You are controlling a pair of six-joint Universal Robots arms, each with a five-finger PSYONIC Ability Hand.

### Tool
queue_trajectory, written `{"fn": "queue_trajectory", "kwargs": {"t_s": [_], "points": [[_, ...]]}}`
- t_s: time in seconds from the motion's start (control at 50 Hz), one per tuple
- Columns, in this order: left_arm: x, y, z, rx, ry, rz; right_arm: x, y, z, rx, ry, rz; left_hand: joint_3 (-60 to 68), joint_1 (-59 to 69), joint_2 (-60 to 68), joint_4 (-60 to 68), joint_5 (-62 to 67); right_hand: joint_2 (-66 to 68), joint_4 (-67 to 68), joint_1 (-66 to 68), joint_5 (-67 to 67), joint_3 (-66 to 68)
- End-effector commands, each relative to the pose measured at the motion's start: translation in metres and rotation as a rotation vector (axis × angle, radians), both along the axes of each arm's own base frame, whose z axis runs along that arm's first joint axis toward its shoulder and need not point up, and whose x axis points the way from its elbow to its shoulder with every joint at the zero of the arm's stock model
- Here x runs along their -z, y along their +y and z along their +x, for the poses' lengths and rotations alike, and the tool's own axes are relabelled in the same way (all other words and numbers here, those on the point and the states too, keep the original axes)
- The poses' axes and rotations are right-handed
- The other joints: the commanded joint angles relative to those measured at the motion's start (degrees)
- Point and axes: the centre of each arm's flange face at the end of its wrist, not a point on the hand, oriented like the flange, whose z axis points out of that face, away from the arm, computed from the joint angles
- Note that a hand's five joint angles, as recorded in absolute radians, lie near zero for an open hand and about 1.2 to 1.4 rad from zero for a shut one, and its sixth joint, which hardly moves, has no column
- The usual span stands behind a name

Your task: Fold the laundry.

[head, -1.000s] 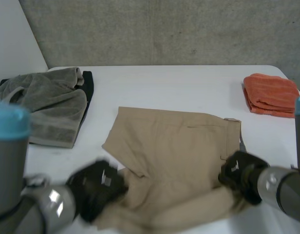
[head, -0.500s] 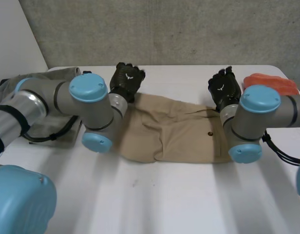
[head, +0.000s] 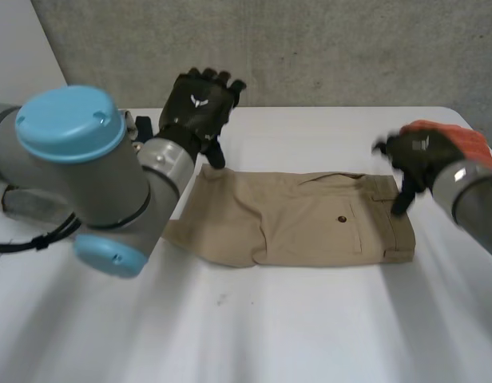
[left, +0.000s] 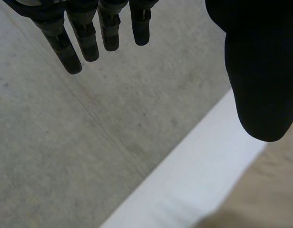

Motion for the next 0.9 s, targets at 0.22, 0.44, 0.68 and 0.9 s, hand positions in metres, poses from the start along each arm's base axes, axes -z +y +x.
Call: {"fn": "queue_trajectory", "kwargs": {"t_s": [0.22, 0.44, 0.68, 0.9], "points": [[0.027, 0.011, 0.009, 0.000, -0.011, 0.100, 0.093, 0.011, -0.008, -0.006, 0.000, 0.035, -2.2, -1.2, -2.0, -1.7, -2.8, 4.7, 4.7, 4.8, 4.3, 4.7], [0.031, 0.014, 0.009, 0.004, -0.016, 0.110, 0.107, -0.010, -0.008, 0.010, -0.013, -0.073, -2.2, -1.2, -2.0, -1.7, -2.8, 62.0, 62.0, 62.1, 61.6, 62.0], [0.022, 0.020, 0.015, 0.001, -0.010, 0.101, 0.062, -0.022, -0.052, 0.056, 0.266, -0.191, -2.2, -1.2, -2.0, -1.7, -2.8, 62.0, 62.0, 62.1, 61.6, 62.0], [0.016, 0.020, 0.024, -0.022, -0.003, 0.096, 0.031, 0.036, 0.087, -0.527, 0.415, -0.632, -2.2, -1.2, -2.0, -1.7, -2.8, 62.0, 62.0, 62.1, 61.6, 62.0]]}}
